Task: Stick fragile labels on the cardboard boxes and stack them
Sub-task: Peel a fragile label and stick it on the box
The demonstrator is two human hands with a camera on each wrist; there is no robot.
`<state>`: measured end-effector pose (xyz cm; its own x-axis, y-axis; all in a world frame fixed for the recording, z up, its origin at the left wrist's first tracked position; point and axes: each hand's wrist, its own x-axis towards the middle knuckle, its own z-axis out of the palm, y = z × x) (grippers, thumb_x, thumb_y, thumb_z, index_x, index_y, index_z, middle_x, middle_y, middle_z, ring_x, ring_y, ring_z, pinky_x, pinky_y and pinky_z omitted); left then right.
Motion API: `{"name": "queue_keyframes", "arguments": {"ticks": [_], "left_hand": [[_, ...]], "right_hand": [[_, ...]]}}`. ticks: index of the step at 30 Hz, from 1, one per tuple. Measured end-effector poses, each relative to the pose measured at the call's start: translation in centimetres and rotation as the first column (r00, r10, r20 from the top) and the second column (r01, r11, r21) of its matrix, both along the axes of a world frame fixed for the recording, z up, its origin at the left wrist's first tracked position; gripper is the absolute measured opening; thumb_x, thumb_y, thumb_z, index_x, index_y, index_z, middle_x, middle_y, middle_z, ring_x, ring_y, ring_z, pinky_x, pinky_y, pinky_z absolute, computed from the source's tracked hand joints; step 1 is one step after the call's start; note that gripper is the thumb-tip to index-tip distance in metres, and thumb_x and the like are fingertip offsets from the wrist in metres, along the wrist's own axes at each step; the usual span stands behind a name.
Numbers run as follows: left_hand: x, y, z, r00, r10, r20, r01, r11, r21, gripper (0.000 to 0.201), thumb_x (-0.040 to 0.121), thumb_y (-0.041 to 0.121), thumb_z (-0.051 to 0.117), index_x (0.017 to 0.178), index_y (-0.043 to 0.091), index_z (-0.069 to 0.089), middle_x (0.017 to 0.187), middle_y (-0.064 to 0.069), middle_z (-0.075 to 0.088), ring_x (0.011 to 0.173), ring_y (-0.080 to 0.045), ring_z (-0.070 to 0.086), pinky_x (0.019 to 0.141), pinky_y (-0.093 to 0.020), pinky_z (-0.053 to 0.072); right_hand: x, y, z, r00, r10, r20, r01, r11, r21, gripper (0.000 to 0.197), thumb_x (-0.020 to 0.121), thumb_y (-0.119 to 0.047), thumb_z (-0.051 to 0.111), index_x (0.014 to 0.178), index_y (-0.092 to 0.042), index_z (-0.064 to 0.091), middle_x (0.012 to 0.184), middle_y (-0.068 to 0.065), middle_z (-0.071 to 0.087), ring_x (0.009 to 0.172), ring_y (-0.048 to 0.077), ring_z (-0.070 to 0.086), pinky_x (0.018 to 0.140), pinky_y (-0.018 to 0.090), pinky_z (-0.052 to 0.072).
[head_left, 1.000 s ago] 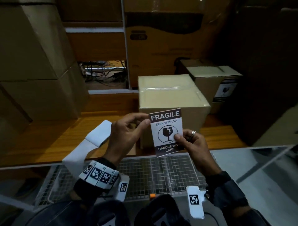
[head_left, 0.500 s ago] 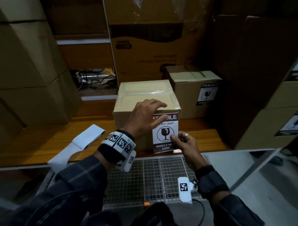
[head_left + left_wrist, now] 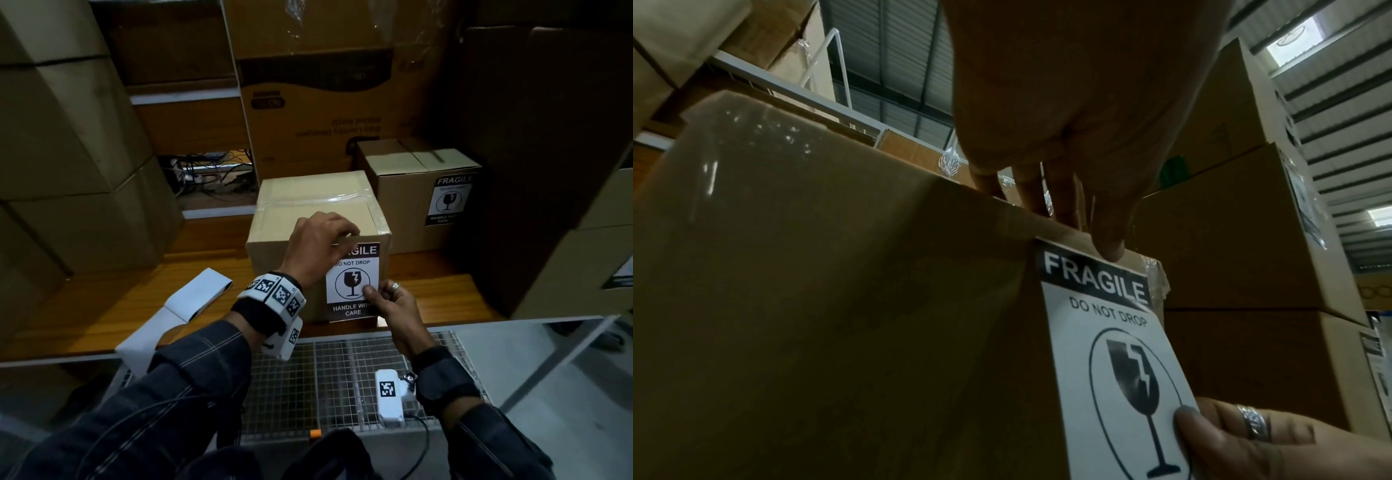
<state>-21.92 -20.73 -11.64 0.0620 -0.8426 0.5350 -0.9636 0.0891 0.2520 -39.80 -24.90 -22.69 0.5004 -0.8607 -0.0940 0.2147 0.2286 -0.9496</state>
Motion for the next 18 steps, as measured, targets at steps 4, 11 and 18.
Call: {"name": "queue_keyframes", "arguments": {"ticks": [4,11,18], "left_hand": [[-0.2,-0.1,-0.3,1.0,0.025,0.007,-0.025,1.0,-0.012,0.019,0.09,0.03,0.074,0.108,0.024,0.071,0.111,0.005,0.071,0.104,-0.016,0.06,0.091,-0.039,0.041],[-0.7,-0.4,-0.9,0.997,0.071,0.029,-0.07,0.997,-0.036,0.025,0.084,0.035,0.079,0.104,0.026,0.066,0.108,0.008,0.067,0.102,-0.015,0.057,0.089,-0.036,0.036],[-0.8,-0.4,-1.1,0.996,0.083,0.02,-0.082,0.996,-0.044,0.024,0.084,0.032,0.079,0.104,0.026,0.066,0.107,0.009,0.067,0.102,-0.015,0.058,0.09,-0.037,0.039]], "right_hand": [[0.0,-0.3,-0.2,1.0,-0.011,-0.018,0.012,1.0,0.002,0.022,0.096,-0.014,0.066,0.117,-0.007,0.064,0.109,0.008,0.077,0.101,0.022,0.074,0.078,0.031,0.06],[0.1,-0.6,-0.3,0.999,-0.017,-0.03,0.017,1.0,0.011,0.02,0.096,-0.015,0.066,0.114,-0.007,0.064,0.107,0.008,0.077,0.099,0.024,0.075,0.079,0.036,0.062],[0.2,-0.7,-0.2,1.0,-0.01,-0.026,0.011,1.0,0.025,0.023,0.096,-0.015,0.066,0.117,-0.006,0.063,0.11,0.01,0.076,0.099,0.024,0.075,0.076,0.033,0.062]]}}
